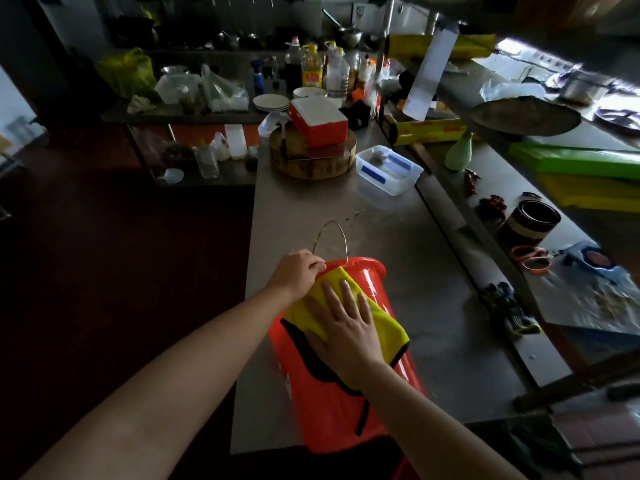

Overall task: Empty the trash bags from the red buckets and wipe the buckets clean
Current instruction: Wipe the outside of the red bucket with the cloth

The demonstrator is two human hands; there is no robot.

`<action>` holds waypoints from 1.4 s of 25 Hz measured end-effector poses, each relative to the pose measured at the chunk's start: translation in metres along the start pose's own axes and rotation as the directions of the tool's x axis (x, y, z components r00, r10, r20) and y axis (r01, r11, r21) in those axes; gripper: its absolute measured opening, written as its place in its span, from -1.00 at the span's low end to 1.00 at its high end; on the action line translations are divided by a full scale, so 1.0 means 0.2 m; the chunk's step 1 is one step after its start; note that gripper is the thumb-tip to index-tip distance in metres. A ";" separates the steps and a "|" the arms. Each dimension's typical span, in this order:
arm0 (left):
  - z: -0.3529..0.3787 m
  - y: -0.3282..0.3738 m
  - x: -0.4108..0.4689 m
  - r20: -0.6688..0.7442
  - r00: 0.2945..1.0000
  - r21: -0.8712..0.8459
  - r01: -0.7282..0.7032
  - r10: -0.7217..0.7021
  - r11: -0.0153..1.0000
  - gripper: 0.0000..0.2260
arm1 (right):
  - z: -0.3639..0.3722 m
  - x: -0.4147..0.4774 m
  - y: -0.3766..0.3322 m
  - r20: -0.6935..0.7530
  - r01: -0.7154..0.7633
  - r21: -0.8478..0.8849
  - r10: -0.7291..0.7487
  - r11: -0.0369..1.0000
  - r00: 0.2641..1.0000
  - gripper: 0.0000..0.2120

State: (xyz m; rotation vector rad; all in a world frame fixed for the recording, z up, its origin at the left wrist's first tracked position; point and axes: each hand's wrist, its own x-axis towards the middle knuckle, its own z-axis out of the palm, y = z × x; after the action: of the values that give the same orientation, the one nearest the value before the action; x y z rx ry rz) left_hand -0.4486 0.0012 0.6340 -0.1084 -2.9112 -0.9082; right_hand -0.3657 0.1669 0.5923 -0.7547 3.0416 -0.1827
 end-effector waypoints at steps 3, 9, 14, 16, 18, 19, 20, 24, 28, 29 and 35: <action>-0.01 0.00 0.04 0.045 0.997 0.051 -0.059 0.056 0.997 -0.79 | 0.00 0.00 0.11 -0.041 -0.108 0.072 0.112 0.991 0.993 -0.36; -0.07 0.00 0.10 0.179 0.982 0.150 -0.090 0.063 0.985 -0.78 | 0.05 0.07 0.44 0.179 -0.453 0.534 0.429 0.713 0.885 -0.36; -0.15 0.01 0.12 0.242 0.970 0.209 -0.040 -0.012 0.977 -0.81 | 0.05 0.01 0.20 0.062 -0.398 0.311 0.399 0.863 0.915 -0.35; -0.18 0.00 0.12 0.266 0.963 0.232 -0.032 -0.031 0.972 -0.81 | 0.05 -0.03 -0.01 -0.024 -0.242 0.163 0.249 0.957 0.968 -0.37; -0.21 -0.01 0.11 0.297 0.954 0.254 -0.036 -0.042 0.966 -0.80 | 0.07 -0.04 -0.14 -0.015 -0.103 0.069 0.104 0.992 0.994 -0.39; -0.21 -0.02 0.10 0.305 0.951 0.257 -0.034 -0.048 0.966 -0.80 | 0.07 -0.03 -0.16 0.001 -0.056 0.042 0.056 0.998 0.998 -0.40; -0.22 -0.03 0.09 0.311 0.949 0.252 -0.030 -0.052 0.967 -0.81 | 0.07 -0.02 -0.14 0.003 -0.020 0.032 0.020 0.999 1.000 -0.40; -0.22 -0.05 0.07 0.302 0.952 0.242 -0.032 -0.044 0.970 -0.82 | 0.06 -0.03 0.09 -0.071 -0.081 0.132 0.091 0.988 0.993 -0.38; -0.21 -0.05 0.06 0.277 0.960 0.240 -0.018 -0.051 0.971 -0.83 | 0.10 0.05 0.45 0.195 -0.419 0.575 0.380 0.703 0.904 -0.35; -0.20 -0.05 0.06 0.271 0.961 0.242 -0.015 -0.052 0.970 -0.83 | 0.10 0.06 0.49 0.231 -0.448 0.639 0.399 0.626 0.887 -0.37; -0.19 -0.05 0.06 0.250 0.966 0.268 -0.006 -0.063 0.963 -0.83 | 0.06 -0.11 0.13 0.051 -0.353 0.257 0.352 0.900 0.935 -0.36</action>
State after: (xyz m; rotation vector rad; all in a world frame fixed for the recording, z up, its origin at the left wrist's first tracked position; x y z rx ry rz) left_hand -0.4581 -0.0284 0.6613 -0.1766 -3.2515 -0.5285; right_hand -0.3577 0.1994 0.5759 -0.1805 2.9941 -0.5628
